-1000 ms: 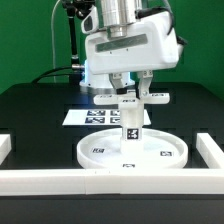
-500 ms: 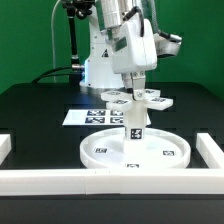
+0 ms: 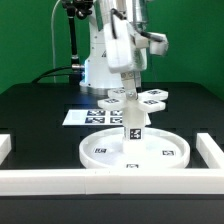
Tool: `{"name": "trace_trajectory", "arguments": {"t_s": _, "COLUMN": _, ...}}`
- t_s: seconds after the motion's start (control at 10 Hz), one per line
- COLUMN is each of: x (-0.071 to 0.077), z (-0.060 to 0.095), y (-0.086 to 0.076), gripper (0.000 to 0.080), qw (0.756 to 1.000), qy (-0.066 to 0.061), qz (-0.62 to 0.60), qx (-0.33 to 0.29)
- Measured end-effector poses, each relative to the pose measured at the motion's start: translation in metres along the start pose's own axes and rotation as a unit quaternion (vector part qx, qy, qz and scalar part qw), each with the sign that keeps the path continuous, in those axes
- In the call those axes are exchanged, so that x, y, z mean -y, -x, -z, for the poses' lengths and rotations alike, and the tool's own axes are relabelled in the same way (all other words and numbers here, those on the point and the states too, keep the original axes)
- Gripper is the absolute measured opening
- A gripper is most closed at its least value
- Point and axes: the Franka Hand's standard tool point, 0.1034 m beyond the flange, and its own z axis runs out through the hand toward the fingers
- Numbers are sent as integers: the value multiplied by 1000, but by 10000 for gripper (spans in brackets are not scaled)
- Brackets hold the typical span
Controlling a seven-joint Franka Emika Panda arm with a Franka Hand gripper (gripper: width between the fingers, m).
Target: Assemble round table
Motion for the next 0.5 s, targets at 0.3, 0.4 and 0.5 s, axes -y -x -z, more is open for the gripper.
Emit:
{"name": "trace_trajectory", "arguments": {"t_s": 0.3, "x": -4, "z": 0, "y": 7, "gripper": 430, "qw": 986, "qy": -26, "qz": -167, "qx": 4}}
{"name": "trace_trajectory", "arguments": {"t_s": 0.4, "x": -4, "z": 0, "y": 8, "gripper": 428, "qw": 979, "qy": -27, "qz": -203, "qx": 9}}
{"name": "trace_trajectory", "arguments": {"t_s": 0.5, "x": -4, "z": 0, "y": 9, "gripper": 428, "qw": 975, "qy": -27, "qz": -222, "qx": 11}}
